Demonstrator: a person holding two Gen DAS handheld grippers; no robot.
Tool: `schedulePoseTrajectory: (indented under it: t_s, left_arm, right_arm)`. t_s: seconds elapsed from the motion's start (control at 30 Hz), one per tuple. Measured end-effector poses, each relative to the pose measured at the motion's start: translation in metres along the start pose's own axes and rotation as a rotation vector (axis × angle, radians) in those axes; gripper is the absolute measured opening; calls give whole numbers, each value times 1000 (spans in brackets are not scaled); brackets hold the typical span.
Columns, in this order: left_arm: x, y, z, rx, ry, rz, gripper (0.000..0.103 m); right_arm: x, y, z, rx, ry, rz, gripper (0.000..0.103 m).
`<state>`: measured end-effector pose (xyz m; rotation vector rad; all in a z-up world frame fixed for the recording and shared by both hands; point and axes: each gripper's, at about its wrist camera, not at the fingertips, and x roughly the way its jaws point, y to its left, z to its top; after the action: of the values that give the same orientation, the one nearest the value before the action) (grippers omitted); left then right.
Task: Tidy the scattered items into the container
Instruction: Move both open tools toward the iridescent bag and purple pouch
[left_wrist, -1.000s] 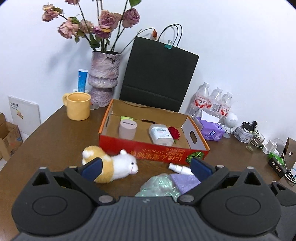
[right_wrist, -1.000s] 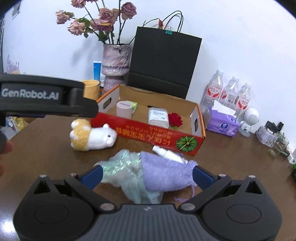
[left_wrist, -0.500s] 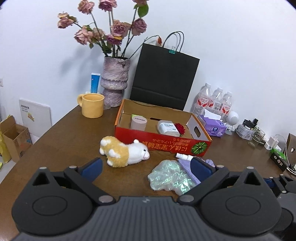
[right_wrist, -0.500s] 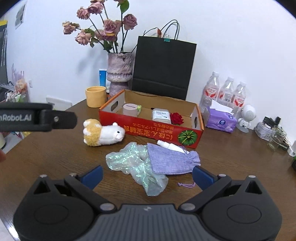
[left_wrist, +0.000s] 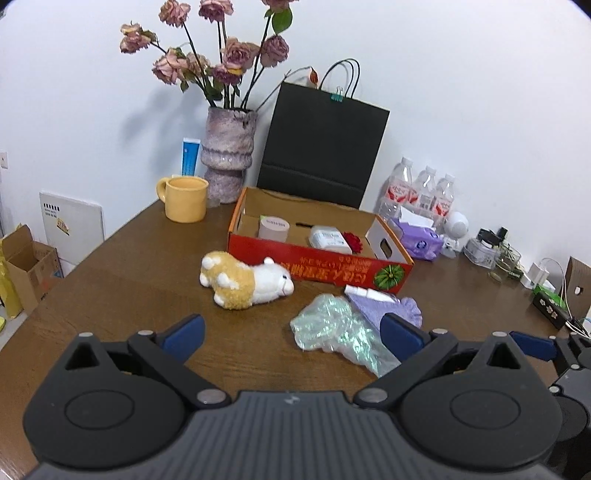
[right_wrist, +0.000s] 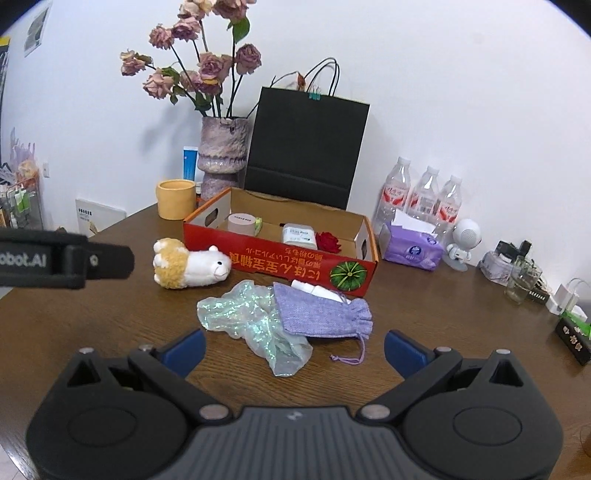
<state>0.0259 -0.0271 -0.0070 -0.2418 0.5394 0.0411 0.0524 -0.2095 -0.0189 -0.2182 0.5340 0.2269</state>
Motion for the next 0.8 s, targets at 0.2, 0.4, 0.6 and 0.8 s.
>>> schedulePoseTrajectory:
  t_s: [0.2,0.4,0.6,0.8]
  left_arm:
    - [0,1,-7,-15,13,-15,103]
    - [1,1,-12,-16,24,-19,103]
    - [2,1,-18,-6,34,-16,103]
    - [6,5,-24,-7,50,-15,103]
  right_arm:
    - [-5,-3,-4,19,-8,3,103]
    - [0,-7,-8,44,16,-2,103]
    - [1,-9,-14,60,23,3,103]
    - [7,-8,-22,78,42,11,103]
